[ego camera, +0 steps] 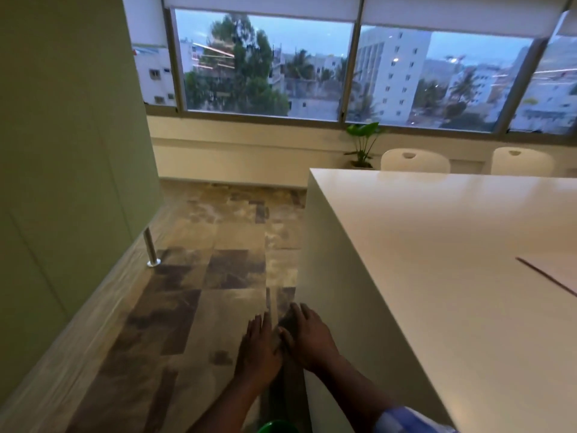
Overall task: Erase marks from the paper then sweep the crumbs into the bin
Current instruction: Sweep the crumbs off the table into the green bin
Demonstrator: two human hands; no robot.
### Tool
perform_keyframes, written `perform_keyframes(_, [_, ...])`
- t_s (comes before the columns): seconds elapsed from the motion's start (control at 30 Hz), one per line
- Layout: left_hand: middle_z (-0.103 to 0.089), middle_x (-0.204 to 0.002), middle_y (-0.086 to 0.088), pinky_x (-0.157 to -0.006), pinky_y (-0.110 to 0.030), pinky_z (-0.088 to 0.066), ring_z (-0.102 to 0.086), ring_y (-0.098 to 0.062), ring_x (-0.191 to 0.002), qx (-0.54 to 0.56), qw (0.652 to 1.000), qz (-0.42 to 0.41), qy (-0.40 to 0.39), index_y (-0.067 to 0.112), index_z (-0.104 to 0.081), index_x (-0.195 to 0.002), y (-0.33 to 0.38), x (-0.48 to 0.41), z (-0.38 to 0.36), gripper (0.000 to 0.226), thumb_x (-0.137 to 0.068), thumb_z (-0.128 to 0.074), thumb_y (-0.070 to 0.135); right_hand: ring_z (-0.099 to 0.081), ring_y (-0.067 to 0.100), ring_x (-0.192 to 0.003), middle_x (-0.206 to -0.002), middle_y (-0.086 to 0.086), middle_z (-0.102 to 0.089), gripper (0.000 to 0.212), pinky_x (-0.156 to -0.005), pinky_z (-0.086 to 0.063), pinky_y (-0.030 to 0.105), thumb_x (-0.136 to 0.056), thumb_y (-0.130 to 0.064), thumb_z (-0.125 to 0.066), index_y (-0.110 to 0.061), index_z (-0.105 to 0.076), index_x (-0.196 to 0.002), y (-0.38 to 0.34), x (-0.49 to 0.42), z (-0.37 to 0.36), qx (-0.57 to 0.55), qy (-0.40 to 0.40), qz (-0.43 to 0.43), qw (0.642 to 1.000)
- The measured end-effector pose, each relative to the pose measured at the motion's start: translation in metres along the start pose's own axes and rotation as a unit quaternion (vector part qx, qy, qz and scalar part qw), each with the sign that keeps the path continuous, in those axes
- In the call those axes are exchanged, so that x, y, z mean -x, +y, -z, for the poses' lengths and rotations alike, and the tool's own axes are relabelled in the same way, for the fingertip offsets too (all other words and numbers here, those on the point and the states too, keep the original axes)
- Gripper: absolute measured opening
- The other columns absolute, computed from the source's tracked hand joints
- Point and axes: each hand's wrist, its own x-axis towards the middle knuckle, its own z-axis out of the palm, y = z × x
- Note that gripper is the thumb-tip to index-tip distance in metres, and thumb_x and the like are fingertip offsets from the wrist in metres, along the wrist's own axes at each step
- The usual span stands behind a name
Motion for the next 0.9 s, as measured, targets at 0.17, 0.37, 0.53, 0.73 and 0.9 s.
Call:
perform_keyframes(0.17, [-0.003,-0.171,-0.008,-0.127,-0.039,-0.018,-0.001,-0.027,-0.158,0.006,0.999,-0.043,0.018,0.015,-0.004,-0.163,0.06,0.003,0.035,0.08,-0.103,-0.053,0.038,-0.022,0.026,-0.151,-0.164,0.005,-0.024,0.078,-0.119,-0.025,0.04,-0.094,-0.067,-0.035,-0.025,-0.019,-0.157,-0.011,0.015,0.064,0.012,0.071,0.017,0.997])
perform_keyframes(0.37, [-0.005,-0.171,-0.008,-0.127,-0.041,-0.021,-0.003,-0.026,-0.158,0.01,0.997,-0.055,0.06,0.015,-0.004,-0.163,0.142,0.018,0.045,0.077,-0.105,-0.051,0.035,-0.016,0.026,-0.153,-0.166,0.006,-0.019,0.079,-0.121,-0.024,0.044,-0.095,-0.066,-0.039,-0.026,-0.015,-0.159,0.016,0.042,0.132,0.01,0.089,0.051,0.995])
perform_keyframes(0.53, [-0.013,-0.17,-0.009,-0.126,-0.042,-0.024,-0.009,-0.028,-0.158,0.01,0.995,-0.041,0.093,0.018,-0.01,-0.162,0.219,0.031,0.028,0.074,-0.105,-0.049,0.041,-0.025,0.027,-0.15,-0.163,0.006,-0.027,0.077,-0.117,-0.03,0.044,-0.095,-0.067,-0.035,-0.025,-0.019,-0.157,0.068,0.076,0.183,0.017,0.108,0.065,0.992])
perform_keyframes(0.73, [-0.012,-0.17,-0.01,-0.126,-0.043,-0.022,-0.007,-0.028,-0.158,-0.011,0.995,-0.055,0.084,0.019,-0.009,-0.163,0.303,0.043,-0.012,0.071,-0.106,-0.044,0.042,-0.02,0.03,-0.152,-0.165,0.01,-0.023,0.078,-0.119,-0.028,0.046,-0.096,-0.065,-0.033,-0.023,-0.017,-0.159,0.141,0.103,0.237,0.049,0.105,0.043,0.992])
perform_keyframes(0.9, [-0.007,-0.171,-0.009,-0.128,-0.044,-0.014,-0.003,-0.027,-0.159,-0.031,0.993,-0.086,0.07,0.019,-0.009,-0.163,0.353,0.032,-0.045,0.068,-0.107,-0.04,0.041,-0.02,0.028,-0.152,-0.165,0.01,-0.023,0.077,-0.119,-0.026,0.043,-0.098,-0.064,-0.035,-0.021,-0.017,-0.159,0.196,0.108,0.269,0.061,0.114,0.027,0.991])
